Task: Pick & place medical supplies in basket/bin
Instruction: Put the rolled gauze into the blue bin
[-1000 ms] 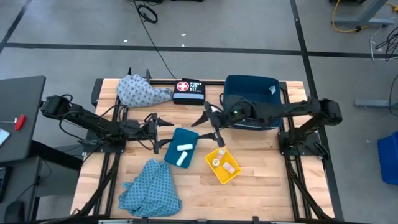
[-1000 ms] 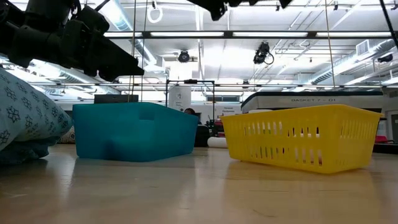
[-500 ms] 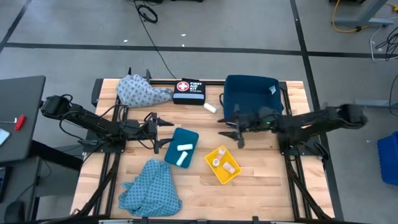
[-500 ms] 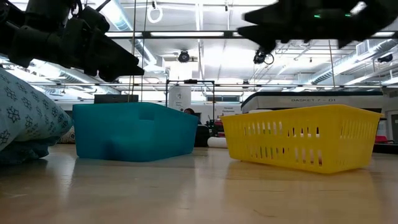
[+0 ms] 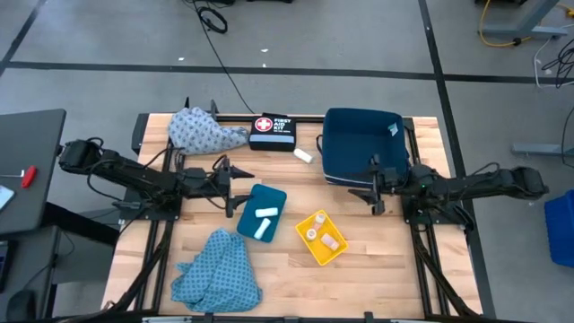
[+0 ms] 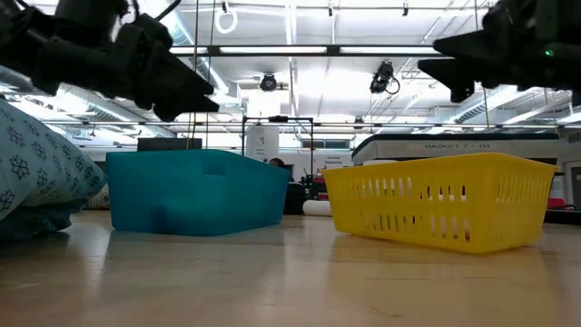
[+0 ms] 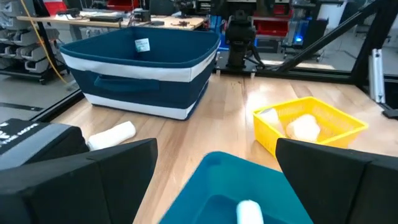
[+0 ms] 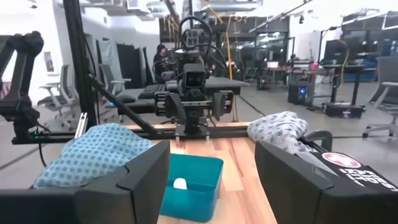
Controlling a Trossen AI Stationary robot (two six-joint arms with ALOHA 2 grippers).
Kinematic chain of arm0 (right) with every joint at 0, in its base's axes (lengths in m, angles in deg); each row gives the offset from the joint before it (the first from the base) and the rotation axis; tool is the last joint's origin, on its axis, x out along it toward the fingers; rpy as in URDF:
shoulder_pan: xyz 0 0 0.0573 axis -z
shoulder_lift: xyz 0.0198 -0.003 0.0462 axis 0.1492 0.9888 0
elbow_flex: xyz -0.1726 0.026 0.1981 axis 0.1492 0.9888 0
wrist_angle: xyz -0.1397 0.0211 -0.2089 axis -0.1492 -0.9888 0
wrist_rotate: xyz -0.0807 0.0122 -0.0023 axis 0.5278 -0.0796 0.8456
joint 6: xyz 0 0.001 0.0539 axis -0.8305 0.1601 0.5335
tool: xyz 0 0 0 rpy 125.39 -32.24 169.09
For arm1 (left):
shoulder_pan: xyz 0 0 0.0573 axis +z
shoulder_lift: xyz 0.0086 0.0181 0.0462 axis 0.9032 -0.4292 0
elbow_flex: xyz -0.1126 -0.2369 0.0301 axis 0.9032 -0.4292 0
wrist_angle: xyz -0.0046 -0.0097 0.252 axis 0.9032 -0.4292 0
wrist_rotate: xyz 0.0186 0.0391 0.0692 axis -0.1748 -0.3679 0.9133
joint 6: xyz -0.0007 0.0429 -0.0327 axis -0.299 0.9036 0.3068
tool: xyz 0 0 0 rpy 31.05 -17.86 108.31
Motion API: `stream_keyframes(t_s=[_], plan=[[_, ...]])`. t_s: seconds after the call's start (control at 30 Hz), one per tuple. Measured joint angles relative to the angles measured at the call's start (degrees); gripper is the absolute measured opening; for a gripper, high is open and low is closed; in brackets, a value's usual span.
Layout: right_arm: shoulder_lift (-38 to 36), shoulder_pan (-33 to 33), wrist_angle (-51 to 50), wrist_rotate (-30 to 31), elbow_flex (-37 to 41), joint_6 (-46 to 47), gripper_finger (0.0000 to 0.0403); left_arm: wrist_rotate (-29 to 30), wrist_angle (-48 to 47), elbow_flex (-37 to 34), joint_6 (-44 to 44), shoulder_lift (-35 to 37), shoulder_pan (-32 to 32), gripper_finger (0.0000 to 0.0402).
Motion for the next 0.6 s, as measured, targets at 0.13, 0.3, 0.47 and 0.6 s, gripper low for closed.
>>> stream_keyframes(t_s=[0.13, 0.3, 0.47, 0.6], plan=[[-5.1, 0.0, -0.1, 1.1, 3.3, 0.0, 0.0242, -2.2, -6.8, 6.5, 1.6, -3.5, 1.9, 0.0330], [-9.3, 0.0, -5.7, 1.6, 3.3, -0.4, 0.0242, -7.1, -15.2, 15.9, 4.5, -9.9, 5.7, 0.0330], [-10.6, 0.0, -7.4, 1.6, 3.3, -1.5, 0.0242, -12.3, -20.2, 24.3, 9.1, -16.5, 10.5, 0.0330], [-10.6, 0.0, -7.7, 0.9, 3.3, -1.8, 0.0242, -15.7, -24.5, 31.0, 13.6, -22.9, 14.0, 0.0330]])
